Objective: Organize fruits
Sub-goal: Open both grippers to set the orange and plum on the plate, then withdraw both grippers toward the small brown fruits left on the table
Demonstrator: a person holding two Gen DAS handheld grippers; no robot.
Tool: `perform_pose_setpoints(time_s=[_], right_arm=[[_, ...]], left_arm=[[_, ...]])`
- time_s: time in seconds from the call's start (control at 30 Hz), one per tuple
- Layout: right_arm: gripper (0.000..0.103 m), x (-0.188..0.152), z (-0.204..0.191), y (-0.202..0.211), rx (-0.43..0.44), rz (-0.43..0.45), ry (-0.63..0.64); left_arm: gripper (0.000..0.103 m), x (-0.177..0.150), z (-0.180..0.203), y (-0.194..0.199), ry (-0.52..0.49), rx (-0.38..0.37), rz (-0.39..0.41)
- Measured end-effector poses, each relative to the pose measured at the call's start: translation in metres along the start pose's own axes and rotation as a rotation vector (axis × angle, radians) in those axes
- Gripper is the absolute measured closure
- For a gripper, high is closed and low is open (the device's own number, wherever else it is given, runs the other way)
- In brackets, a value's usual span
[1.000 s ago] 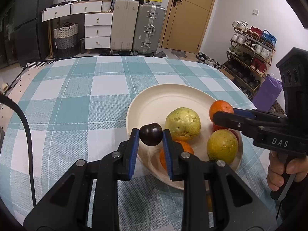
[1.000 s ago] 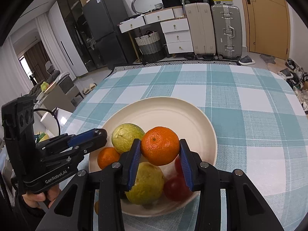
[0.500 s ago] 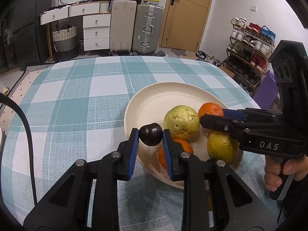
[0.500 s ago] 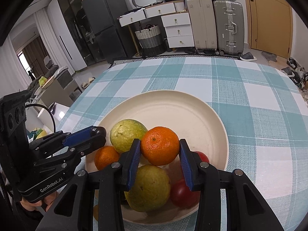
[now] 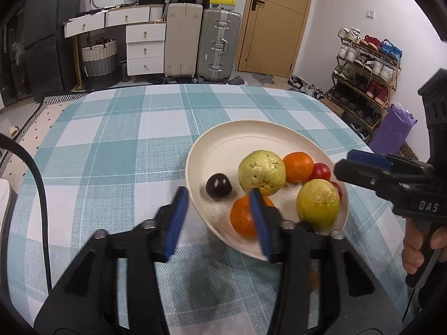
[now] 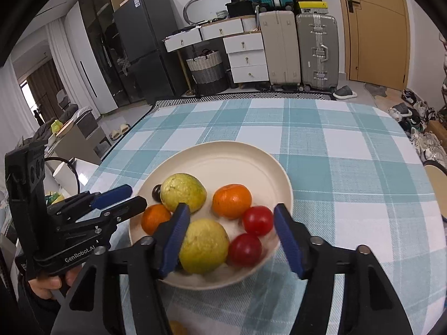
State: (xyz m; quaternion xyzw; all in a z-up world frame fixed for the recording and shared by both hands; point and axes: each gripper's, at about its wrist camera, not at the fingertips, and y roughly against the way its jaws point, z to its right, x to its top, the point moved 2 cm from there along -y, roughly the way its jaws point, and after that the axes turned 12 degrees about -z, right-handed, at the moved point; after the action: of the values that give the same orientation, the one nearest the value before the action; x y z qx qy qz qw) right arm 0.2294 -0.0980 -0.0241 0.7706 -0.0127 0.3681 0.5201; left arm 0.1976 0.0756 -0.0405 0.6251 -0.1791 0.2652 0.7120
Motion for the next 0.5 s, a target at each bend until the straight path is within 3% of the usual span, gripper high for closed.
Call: perform_pose_setpoints(time_s=[0.03,0.1,0.27,0.5], right_arm=[[0.025,-0.003,0.000,0.005,-0.007,0.009,0.004],[0.014,-0.010,-0.002,0.012,-0.011,0.015,0.021],[0.001,-0.028,-0.009,0.023,-0.032,0.017,0.058],[0.000,-0.051,-0.010,0.029,-0.017,0.012,0.052]], left_arm=[[0.044,-0.002,0.001,0.006,0.004,0.003,0.011],[0.021,-0.006,0.002,0.016,0.005,0.011,0.029],[0.001,-0.020,0.009,0.048,-0.002,0.024,0.085],[0.001,-0.045,0.021,0.069,-0.018,0.033,0.092]])
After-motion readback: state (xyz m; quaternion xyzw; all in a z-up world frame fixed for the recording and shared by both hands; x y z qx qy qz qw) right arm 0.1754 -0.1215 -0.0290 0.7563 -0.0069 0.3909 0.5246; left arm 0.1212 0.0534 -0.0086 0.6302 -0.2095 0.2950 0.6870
